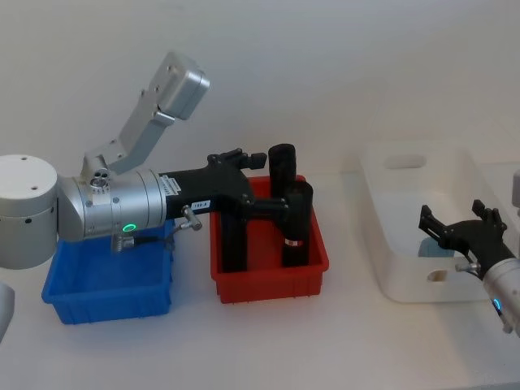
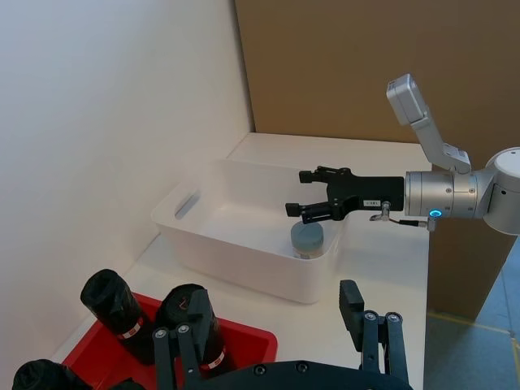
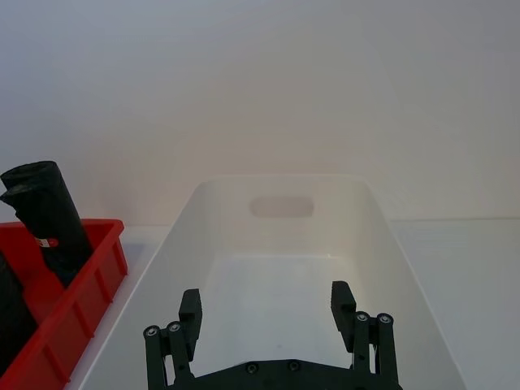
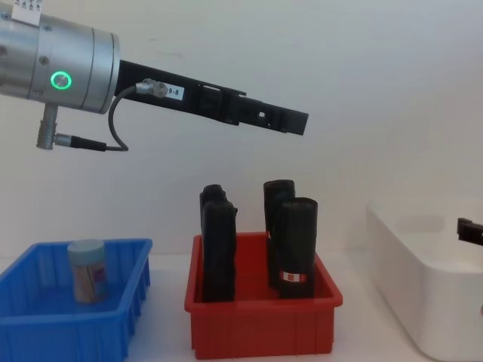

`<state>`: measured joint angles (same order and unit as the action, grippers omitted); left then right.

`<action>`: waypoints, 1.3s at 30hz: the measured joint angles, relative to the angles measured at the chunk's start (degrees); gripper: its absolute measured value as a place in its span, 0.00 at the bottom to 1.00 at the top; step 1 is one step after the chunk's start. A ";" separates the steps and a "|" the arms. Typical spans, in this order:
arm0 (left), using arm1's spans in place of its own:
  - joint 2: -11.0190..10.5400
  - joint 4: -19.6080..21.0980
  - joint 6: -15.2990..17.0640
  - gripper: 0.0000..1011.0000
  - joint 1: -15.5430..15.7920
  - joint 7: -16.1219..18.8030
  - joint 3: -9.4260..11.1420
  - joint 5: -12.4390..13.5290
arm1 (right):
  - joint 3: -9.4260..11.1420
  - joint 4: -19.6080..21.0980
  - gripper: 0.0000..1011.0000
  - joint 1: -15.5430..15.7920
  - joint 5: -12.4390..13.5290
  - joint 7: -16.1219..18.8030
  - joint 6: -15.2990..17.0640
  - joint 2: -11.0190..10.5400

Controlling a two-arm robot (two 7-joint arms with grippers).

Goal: Pick the cotton swabs from the blue box and place them into the white box.

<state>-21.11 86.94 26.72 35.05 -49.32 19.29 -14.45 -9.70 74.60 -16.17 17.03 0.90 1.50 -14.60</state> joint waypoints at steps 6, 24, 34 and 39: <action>0.00 0.00 0.00 0.99 0.00 0.00 0.00 0.00 | 0.14 0.43 0.99 0.18 0.18 0.02 -0.89 0.03; 0.00 0.00 -0.03 0.99 -0.09 0.11 0.00 0.00 | 0.78 4.75 0.99 2.53 0.90 -0.43 -3.73 -0.62; -0.06 0.61 -2.67 0.99 -2.30 5.13 0.71 0.23 | -0.11 9.55 0.99 5.70 0.65 0.25 -2.81 -1.54; -0.11 1.07 -4.50 0.99 -3.81 8.52 1.19 0.46 | -0.84 13.48 0.99 8.29 0.36 0.89 -2.02 -2.28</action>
<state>-21.22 88.01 22.22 31.24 -40.79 20.49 -13.99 -10.54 88.08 -7.88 17.39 1.80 -0.52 -16.89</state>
